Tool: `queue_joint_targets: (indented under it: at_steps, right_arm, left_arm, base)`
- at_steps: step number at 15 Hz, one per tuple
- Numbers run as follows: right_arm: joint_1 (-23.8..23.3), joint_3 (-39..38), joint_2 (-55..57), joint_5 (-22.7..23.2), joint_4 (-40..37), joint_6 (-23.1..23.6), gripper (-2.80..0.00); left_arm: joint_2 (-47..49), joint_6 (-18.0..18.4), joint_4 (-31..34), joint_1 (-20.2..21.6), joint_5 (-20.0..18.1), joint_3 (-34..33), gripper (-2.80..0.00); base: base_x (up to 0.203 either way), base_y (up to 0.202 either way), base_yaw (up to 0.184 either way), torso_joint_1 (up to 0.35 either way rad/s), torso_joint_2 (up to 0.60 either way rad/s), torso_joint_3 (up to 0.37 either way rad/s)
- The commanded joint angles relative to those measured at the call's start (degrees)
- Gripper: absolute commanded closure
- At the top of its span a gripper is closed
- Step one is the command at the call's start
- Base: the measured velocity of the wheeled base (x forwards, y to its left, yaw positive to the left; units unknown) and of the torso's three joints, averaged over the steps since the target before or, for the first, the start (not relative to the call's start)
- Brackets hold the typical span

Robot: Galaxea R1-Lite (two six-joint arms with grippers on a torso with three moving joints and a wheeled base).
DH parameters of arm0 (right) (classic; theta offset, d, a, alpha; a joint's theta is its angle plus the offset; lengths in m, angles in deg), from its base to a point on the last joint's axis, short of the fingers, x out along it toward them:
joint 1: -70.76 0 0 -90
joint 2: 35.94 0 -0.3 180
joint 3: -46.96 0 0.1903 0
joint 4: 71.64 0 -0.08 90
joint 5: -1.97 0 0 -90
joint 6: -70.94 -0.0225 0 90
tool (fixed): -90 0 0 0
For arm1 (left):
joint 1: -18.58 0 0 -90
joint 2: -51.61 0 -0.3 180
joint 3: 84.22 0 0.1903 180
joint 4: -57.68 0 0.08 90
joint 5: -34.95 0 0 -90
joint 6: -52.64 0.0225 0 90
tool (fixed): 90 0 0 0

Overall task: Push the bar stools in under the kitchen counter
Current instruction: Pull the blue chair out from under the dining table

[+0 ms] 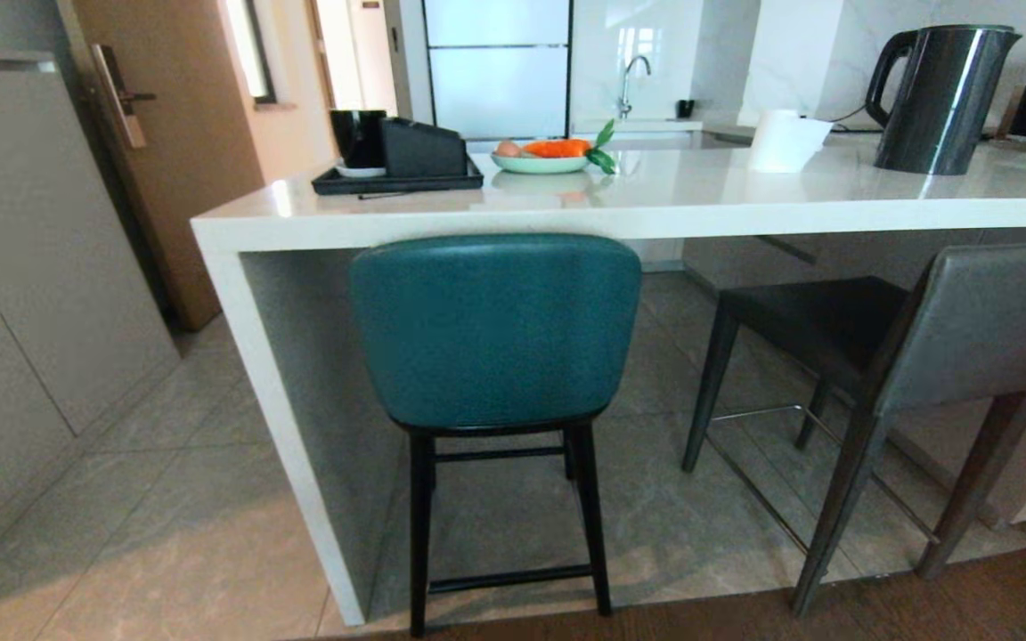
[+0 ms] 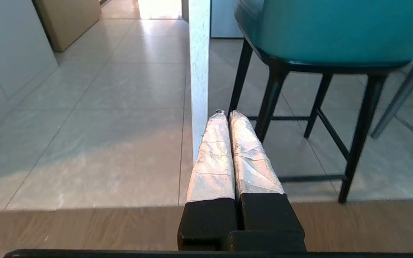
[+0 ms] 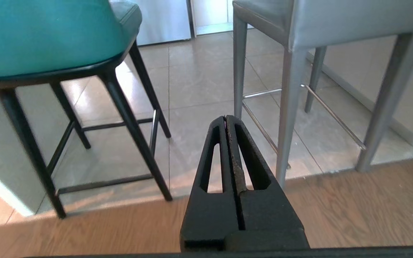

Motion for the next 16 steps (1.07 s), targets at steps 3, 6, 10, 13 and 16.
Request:
queue_joint_targets:
  at_steps: [3, 6, 10, 13, 16]
  right_arm:
    - [0.01, -0.18, 0.09, 0.0, 0.02, -0.05, 0.0]
    - [0.01, -0.2, 0.09, 0.0, 0.02, -0.05, 0.0]
    - [0.01, -0.26, 0.09, 0.0, 0.02, 0.03, 0.0]
    - [0.01, -0.18, 0.09, 0.0, 0.02, -0.05, 0.0]
    - [0.01, -0.26, 0.08, 0.0, 0.02, -0.05, 0.0]
  left_arm:
    - [0.09, -0.01, -0.02, 0.01, -0.03, -0.26, 0.0]
    - [0.09, -0.01, -0.02, 0.01, -0.03, -0.26, 0.0]
    - [0.09, -0.01, -0.02, 0.01, -0.03, -0.26, 0.0]
    - [0.09, -0.01, -0.02, 0.01, -0.03, -0.26, 0.0]
    - [0.08, 0.0, -0.02, 0.01, 0.04, -0.26, 0.0]
  base:
    - [0.197, 0.0, 0.002, 0.006, 0.0, 0.002]
    - [0.191, 0.0, 0.001, 0.003, 0.0, 0.002]
    - [0.193, 0.0, 0.003, 0.002, 0.0, 0.002]
    - [0.167, 0.0, 0.001, 0.006, 0.0, 0.0]
    - [0.0, 0.0, 0.0, 0.0, 0.0, 0.0]
